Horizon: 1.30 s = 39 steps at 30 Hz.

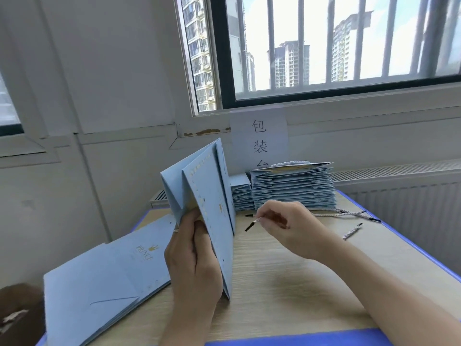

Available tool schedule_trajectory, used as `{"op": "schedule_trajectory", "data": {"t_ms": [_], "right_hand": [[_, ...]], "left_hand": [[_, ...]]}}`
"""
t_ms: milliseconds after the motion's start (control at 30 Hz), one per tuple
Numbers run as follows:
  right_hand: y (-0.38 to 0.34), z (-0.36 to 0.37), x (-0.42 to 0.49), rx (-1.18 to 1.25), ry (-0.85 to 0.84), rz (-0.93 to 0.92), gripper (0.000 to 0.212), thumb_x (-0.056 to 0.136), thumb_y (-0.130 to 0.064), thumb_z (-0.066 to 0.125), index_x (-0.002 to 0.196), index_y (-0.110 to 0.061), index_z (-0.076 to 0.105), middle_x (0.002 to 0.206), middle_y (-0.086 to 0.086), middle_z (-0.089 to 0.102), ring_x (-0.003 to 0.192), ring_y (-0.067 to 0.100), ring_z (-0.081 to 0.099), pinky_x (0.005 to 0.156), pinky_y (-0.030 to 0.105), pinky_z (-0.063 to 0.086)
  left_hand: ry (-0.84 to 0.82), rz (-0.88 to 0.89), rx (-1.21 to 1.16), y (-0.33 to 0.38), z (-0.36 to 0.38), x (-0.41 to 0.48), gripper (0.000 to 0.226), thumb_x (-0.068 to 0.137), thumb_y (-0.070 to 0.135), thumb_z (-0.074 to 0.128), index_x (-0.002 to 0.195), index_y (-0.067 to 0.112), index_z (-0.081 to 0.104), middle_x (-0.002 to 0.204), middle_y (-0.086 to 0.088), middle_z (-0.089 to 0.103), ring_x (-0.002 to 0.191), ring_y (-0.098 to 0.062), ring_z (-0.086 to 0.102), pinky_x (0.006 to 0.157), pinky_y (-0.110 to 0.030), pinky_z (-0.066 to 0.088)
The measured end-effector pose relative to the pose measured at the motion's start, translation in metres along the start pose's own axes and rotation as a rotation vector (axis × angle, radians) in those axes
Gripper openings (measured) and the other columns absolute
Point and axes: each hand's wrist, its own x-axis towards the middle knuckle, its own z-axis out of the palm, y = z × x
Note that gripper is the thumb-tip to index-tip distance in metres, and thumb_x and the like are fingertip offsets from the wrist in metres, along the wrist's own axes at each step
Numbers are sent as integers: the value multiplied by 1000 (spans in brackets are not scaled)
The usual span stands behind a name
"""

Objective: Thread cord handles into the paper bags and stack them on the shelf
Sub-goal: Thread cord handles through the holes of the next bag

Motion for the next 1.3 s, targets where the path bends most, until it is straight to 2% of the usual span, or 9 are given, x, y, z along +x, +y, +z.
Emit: {"op": "schedule_trajectory", "data": {"t_ms": [100,233,400,600,800,933,1033,1133,1300], "right_hand": [[-5,-1,-1,57,42,-6,11,97,-13,62,88,-18,66,57,-18,53,52,4,43,54,13,35],[-16,-2,0,111,92,-43,12,95,-17,65,87,-26,67,60,-18,58,50,4,45,54,10,35],[-29,-6,7,321,89,-61,21,97,-12,62,80,-24,65,61,-2,53,54,9,39,53,16,33],[-65,-9,31,479,200,-149,35,84,-36,50,56,-16,44,52,-4,33,49,11,26,46,22,23],[-78,24,37,622,417,-173,29,96,-34,61,74,-21,75,50,14,28,47,25,22,46,30,20],[-79,27,25,577,437,-197,14,91,-30,66,84,-19,72,49,-14,45,45,8,31,46,18,28],[-73,22,20,598,427,-156,30,93,-26,62,68,-10,59,50,-5,41,45,12,29,44,20,26],[-71,21,20,697,428,-100,42,94,-14,50,56,-5,36,51,6,30,46,14,25,43,20,25],[-76,27,18,698,311,-105,48,100,-4,49,54,-2,34,53,19,23,48,21,20,44,18,25]], "left_hand": [[-7,-6,-18,2,0,1,33,99,28,36,119,34,61,88,9,66,69,-10,55,61,-19,40],[-20,11,-17,3,0,3,38,99,39,39,134,46,52,119,20,66,101,-10,63,78,-28,52],[-16,67,-12,0,4,8,36,96,47,41,128,55,55,103,8,69,86,-11,64,71,-42,56],[1,92,-8,1,8,11,32,93,53,44,119,71,51,100,8,70,84,-12,63,70,-36,55],[7,97,-21,2,6,8,36,90,50,45,123,66,49,96,6,69,83,-4,59,66,-16,47],[4,55,-96,1,2,7,33,93,48,49,123,58,56,138,7,57,126,-11,55,96,-37,52],[-23,70,-111,1,1,6,31,95,50,51,125,55,57,153,3,43,139,-14,44,106,-46,45],[-37,107,-103,4,3,5,33,97,41,49,125,56,56,151,2,47,138,-15,45,104,-40,46],[-15,82,-83,3,4,5,33,96,40,48,125,48,60,126,10,65,117,-10,59,84,-14,48]]}}
